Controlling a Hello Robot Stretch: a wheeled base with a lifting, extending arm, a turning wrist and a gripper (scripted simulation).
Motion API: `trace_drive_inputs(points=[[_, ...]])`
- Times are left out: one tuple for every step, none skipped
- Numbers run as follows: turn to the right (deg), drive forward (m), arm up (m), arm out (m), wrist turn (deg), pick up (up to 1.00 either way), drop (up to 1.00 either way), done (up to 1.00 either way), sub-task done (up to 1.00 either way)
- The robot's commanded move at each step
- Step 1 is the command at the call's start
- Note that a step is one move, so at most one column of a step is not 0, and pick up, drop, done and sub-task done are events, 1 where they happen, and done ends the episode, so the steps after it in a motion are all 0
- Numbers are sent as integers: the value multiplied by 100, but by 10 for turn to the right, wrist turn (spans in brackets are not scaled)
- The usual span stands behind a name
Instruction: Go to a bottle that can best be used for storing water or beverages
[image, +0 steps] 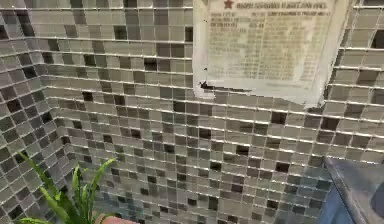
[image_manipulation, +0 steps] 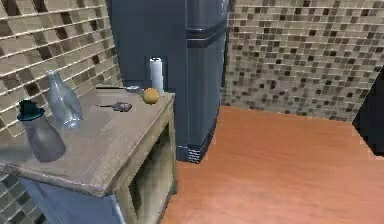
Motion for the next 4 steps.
trace_drive_inputs(points=[[330,0,0,0,0,0,0,0,0],[0,5,0,0,0,0,0,0,0],[240,0,0,0,0,0,0,0,0],[0,0,0,0,0,0,0,100,0]])
